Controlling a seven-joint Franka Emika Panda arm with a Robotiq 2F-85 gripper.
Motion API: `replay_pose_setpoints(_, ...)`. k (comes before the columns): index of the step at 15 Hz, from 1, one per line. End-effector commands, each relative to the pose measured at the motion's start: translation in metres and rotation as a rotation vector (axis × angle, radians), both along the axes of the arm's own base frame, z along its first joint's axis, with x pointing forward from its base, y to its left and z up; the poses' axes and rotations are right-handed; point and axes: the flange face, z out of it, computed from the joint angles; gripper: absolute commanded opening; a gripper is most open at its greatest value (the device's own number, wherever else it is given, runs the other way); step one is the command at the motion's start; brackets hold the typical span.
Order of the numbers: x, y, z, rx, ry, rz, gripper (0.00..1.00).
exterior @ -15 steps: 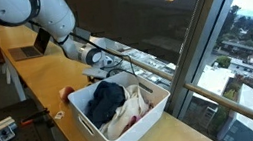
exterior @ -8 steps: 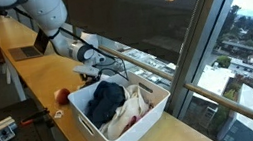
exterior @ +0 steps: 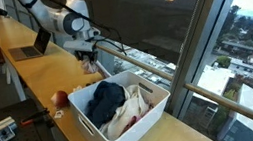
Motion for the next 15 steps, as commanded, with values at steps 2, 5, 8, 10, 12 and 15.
replay_pose_setpoints(2,-0.019,-0.052,0.097,0.013,-0.112,-0.06,0.04)
replay_pose_setpoints(5,-0.023,-0.107,0.148,0.033,-0.178,-0.128,0.04)
replay_pose_setpoints(8,-0.03,-0.175,0.187,0.055,-0.226,-0.199,0.04)
replay_pose_setpoints(10,-0.035,-0.222,0.208,0.067,-0.25,-0.243,0.04)
replay_pose_setpoints(12,-0.04,-0.26,0.226,0.072,-0.266,-0.282,0.04)
replay_pose_setpoints(15,-0.046,-0.296,0.242,0.071,-0.278,-0.32,0.04)
